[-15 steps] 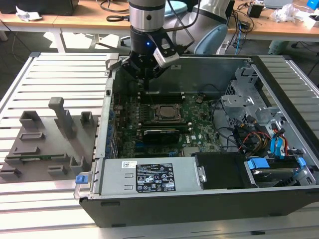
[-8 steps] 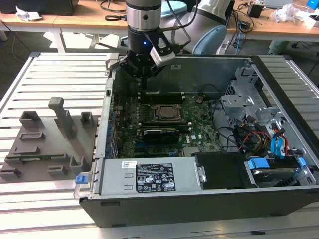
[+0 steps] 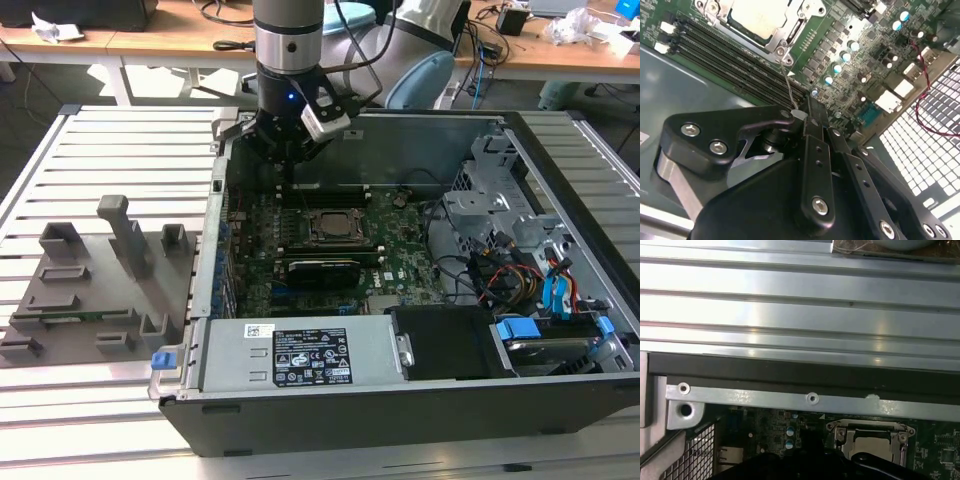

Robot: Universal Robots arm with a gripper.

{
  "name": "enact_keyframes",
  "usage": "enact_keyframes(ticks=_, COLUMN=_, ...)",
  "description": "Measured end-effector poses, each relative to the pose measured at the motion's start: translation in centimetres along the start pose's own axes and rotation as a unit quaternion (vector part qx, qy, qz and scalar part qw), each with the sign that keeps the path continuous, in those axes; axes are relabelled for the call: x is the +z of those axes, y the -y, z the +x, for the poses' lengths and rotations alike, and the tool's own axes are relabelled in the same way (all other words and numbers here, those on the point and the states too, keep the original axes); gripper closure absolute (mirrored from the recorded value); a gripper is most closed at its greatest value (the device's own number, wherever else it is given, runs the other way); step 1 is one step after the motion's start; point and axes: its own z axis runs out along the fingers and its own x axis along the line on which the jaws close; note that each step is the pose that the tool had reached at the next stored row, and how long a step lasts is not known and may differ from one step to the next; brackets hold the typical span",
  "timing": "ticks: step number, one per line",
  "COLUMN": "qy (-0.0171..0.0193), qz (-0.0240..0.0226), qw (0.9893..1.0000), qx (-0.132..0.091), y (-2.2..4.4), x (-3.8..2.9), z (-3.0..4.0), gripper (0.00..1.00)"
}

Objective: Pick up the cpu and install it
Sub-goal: 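Install the first cpu locking lever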

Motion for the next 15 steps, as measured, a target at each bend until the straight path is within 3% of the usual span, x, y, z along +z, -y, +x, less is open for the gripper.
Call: enact_keyframes(ticks=15, qy=0.0, qz=0.0, qw=1.0, qx=0.0, y=0.08, x=0.01, z=-1.39, gripper=0.89)
